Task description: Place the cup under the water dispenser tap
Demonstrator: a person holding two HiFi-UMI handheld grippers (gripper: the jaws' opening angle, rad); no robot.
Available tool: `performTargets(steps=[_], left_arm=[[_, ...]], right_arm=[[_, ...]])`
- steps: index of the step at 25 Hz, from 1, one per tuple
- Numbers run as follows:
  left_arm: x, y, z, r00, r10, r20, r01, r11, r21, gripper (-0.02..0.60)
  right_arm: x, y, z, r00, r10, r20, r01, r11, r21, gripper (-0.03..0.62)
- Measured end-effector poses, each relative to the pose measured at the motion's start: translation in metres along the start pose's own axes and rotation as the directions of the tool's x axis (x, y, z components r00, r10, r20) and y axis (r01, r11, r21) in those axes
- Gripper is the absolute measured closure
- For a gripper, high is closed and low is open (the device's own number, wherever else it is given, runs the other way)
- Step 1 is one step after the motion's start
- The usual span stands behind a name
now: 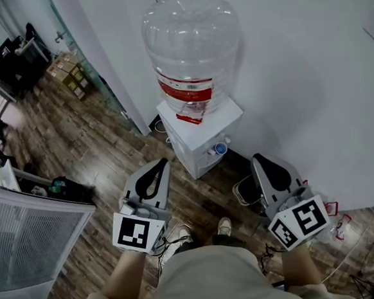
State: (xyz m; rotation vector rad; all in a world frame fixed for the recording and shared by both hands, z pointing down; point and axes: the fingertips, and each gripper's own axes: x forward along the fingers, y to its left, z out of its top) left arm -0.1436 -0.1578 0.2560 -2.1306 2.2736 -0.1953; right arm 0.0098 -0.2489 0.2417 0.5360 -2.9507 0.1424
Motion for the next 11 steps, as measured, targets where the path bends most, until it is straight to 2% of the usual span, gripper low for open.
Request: performTargets(steps=[3,7,11], left_arm=[[-0.005,0.003,0.0,1.0,0.006,0.008,-0.006,1.0,0.019,0.575],[-0.013,0.005,0.0,1.0,0.003,0.008,-0.003,1.0,0.008,0.575],[-0.023,0.01,0.006,1.0,0.008,0.014,-0.009,1.0,0.025,0.575]], right_arm=[[-0.001,0.0,0.001,1.0,-0.007,0.001,0.007,1.0,0.002,0.588],[-0.002,0.005,0.005,1.0,-0.005,0.009,0.005,1.0,0.008,0.588],[-0.004,0.016,0.011,1.0,-0.012,0.017,0.012,1.0,-0.019,0.588]])
